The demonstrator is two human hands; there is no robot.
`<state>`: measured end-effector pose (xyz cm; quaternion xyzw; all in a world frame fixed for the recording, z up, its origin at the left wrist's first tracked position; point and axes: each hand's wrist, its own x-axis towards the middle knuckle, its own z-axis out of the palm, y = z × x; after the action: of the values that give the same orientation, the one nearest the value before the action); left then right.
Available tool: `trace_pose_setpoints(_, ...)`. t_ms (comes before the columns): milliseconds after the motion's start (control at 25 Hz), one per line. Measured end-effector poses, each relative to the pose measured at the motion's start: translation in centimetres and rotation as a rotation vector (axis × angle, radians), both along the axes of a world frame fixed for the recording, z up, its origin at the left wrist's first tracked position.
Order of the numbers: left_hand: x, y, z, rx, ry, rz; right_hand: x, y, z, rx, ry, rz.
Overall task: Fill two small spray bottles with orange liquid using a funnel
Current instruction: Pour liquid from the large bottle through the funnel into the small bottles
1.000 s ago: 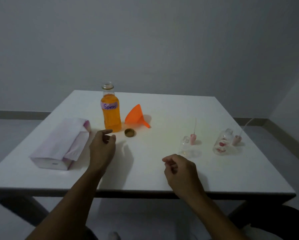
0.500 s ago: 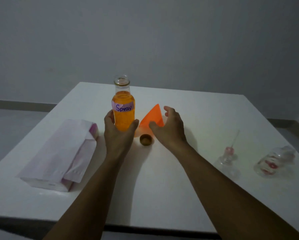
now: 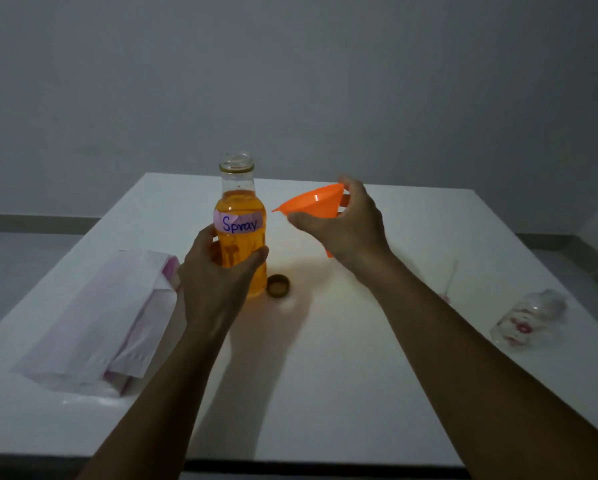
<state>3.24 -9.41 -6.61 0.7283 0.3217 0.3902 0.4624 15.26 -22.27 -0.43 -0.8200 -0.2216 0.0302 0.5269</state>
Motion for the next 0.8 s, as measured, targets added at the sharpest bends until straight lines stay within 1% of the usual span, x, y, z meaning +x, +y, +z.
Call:
trace_pose_setpoints(200, -3.2, -3.2, 1.2, -0.004, -0.002, -0.150, -2.1, -8.4, 4.4, 0.194, -0.023, -0.028)
trace_pose_setpoints(320, -4.1, -5.5, 1.6, -0.032, 0.028, -0.243, -3.4, -14.0, 4.9, 0.245, 0.011, -0.041)
trace_pose_setpoints(400, -4.1, -7.0, 1.6, -0.016, 0.051, -0.286, -4.1, -16.9, 4.2, 0.257, 0.043, -0.058)
trace_pose_setpoints(560, -4.1, -9.2, 1.2, -0.002, 0.042, -0.314, -4.5, -19.4, 2.6, 0.275, 0.073, -0.049)
trace_pose_setpoints(800, -3.5, -10.7, 1.4, 0.020, 0.003, -0.332, -4.2, -19.8, 1.5, 0.298, 0.094, -0.009)
